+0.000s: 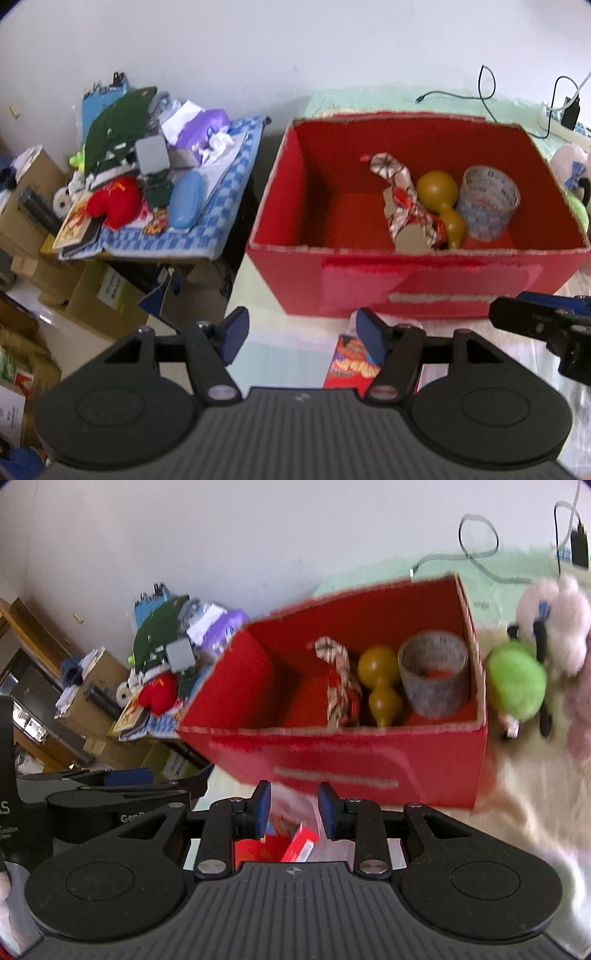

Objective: Organize objects
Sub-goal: 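Lower the left gripper to the red gift box and grasp it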

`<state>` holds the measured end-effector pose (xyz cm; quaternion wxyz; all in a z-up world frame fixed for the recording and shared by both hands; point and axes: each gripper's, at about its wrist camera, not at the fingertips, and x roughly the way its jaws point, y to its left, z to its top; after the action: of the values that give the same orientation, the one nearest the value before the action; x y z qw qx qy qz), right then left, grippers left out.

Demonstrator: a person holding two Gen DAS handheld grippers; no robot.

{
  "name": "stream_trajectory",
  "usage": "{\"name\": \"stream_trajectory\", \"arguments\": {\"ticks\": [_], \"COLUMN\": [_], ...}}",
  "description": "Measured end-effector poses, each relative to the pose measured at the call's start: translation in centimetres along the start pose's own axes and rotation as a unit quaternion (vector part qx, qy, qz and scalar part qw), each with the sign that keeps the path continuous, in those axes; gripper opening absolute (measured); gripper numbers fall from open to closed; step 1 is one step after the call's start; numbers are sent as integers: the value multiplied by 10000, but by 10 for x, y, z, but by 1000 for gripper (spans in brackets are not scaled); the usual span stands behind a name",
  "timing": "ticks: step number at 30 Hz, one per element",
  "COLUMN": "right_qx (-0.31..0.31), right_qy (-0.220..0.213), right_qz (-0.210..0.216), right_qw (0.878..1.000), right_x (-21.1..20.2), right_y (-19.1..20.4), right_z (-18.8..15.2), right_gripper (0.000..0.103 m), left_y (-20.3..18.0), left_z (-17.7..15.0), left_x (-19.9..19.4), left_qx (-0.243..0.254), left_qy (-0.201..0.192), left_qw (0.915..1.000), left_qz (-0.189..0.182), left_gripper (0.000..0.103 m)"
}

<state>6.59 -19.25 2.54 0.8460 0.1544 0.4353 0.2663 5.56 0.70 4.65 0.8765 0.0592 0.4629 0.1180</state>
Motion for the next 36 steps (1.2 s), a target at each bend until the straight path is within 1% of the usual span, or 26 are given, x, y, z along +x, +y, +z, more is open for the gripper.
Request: {"name": "stream_trajectory", "arguments": {"ticks": [3,7,11,13,14,16,20,23,27,29,34,36], "right_qx": [129,347,560,638,695,821,959,931,934,948,1009,1026], "right_qy": [250,621,862,928,967,1055,1204,1272,1337,1360,1447,1493], "right_qz": [43,39,73,88,102,182,264,305,369,382,386,371], "right_qw": [9996,9975,9947,9936,9928,9909,9877,9870,9859,9854,9836,9827], "right_x": [7,19,24,24,25,27,34,38,44,46,53,55], "right_y": [-6,-15,-25,-29,-32,-37,-40,-37,-35,-35,-35,-35], "right_z": [-7,-17,-25,-27,-27,-26,-28,-28,-26,-25,-23,-24], "right_gripper": [31,31,32,33,36,39,40,41,41,41,42,42], "left_y": [0,1,1,3,3,4,2,-3,-4,-5,-9,-11], "left_z": [-7,-19,-35,-43,-47,-53,-63,-68,-71,-71,-69,-67], "left_x": [6,20,32,34,34,34,35,39,50,52,54,53], "left_qx": [-40,-129,-120,-138,-141,-138,-71,68,40,0,-6,-22], "left_qy": [143,458,692,747,761,756,748,762,914,963,1030,1047], "left_qw": [9999,9988,9972,9962,9957,9948,9910,9910,9887,9871,9840,9816], "left_qz": [1,-152,-269,-429,-515,-675,-1109,-1101,-1187,-1278,-1457,-1599], "left_gripper": [72,74,77,79,83,88,95,95,95,88,86,85]}}
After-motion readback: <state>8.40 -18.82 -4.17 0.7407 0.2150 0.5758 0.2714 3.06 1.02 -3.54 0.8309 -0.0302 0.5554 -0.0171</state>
